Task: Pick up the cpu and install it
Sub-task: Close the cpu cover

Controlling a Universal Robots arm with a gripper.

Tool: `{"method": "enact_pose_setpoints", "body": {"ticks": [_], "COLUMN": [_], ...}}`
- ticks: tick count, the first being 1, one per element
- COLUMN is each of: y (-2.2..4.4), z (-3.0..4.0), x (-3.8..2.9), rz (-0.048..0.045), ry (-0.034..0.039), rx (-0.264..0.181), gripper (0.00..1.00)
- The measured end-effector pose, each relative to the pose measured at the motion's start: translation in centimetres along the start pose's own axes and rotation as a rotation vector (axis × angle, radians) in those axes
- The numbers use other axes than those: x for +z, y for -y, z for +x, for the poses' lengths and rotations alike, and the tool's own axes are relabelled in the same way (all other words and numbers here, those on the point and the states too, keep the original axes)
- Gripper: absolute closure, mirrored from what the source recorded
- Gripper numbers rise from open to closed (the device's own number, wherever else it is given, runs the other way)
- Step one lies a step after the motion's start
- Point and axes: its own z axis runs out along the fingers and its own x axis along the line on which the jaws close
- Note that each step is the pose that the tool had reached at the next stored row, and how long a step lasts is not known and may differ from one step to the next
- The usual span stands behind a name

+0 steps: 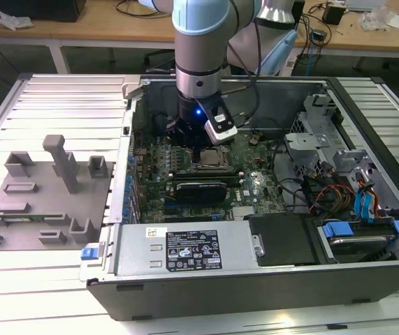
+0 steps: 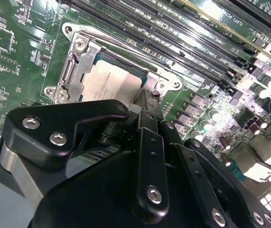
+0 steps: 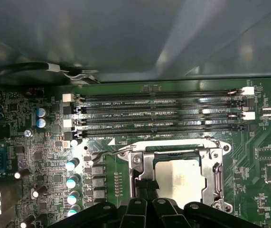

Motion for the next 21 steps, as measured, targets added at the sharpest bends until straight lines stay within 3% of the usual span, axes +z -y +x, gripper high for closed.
{"method": "enact_pose_setpoints", "body": {"ticks": [17, 21], "y": [0.01, 0.00], "z": [0.06, 0.05], "x": [0.33, -0.02], "rz": [0.0003, -0.0001], "ry": [-0.0002, 0.0000], "rx": [0.000, 0.000], "gripper": [0.89, 0.89]}}
